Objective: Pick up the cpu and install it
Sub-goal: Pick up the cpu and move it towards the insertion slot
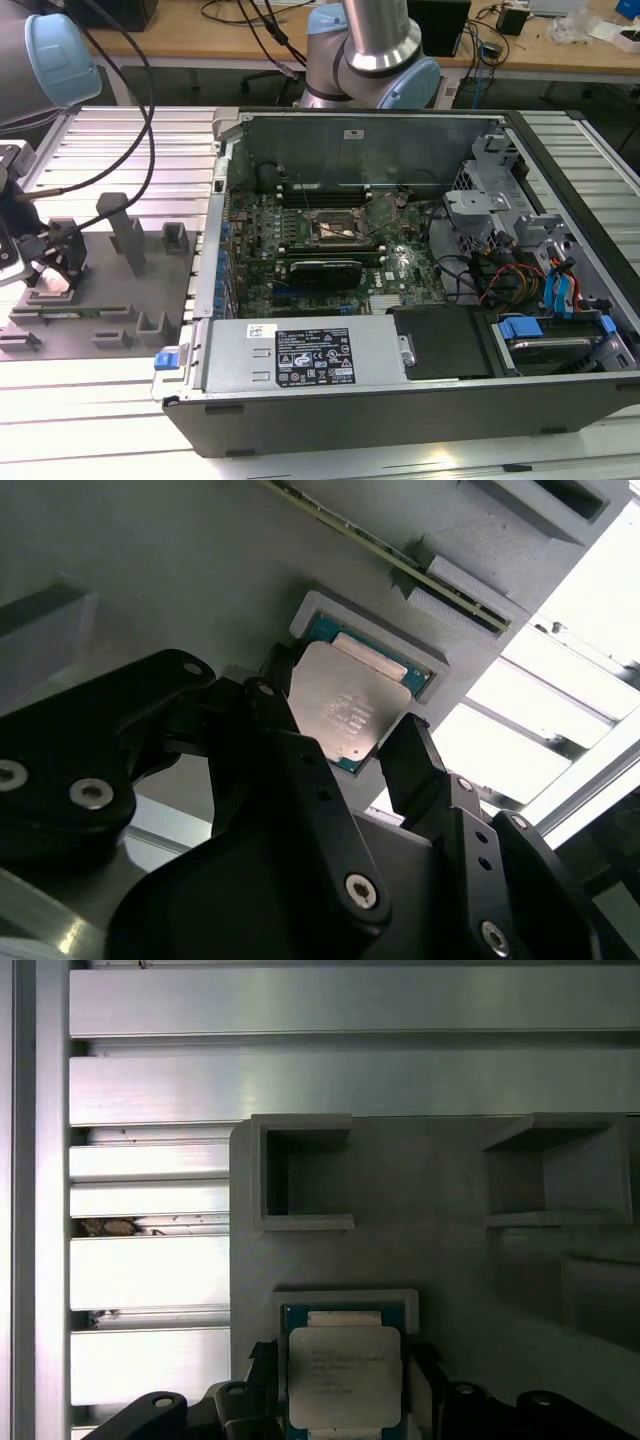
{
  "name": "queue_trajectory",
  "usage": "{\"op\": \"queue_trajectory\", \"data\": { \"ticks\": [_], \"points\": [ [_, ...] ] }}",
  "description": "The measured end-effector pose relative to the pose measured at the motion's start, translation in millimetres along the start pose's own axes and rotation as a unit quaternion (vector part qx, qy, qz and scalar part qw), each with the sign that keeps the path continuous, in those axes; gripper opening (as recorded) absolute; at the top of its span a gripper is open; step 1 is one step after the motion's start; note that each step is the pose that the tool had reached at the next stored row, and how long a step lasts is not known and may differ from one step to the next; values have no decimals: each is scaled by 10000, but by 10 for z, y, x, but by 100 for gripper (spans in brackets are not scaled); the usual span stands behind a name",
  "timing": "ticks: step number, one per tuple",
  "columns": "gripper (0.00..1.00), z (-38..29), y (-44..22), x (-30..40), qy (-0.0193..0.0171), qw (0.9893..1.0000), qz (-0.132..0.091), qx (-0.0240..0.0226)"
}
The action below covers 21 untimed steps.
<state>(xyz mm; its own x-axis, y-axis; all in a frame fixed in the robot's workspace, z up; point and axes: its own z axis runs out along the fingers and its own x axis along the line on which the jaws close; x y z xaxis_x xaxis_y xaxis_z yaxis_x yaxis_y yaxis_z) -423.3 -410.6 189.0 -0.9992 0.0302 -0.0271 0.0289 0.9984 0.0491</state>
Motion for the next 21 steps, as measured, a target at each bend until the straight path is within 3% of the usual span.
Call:
{"op": "queue_trajectory", "data": {
  "ticks": [17,19,21],
  "points": [
    [62,11,0,0,0,10000,0,0],
    [55,11,-1,0,0,10000,0,0],
    [55,11,-1,0,0,10000,0,0]
  ]
}}
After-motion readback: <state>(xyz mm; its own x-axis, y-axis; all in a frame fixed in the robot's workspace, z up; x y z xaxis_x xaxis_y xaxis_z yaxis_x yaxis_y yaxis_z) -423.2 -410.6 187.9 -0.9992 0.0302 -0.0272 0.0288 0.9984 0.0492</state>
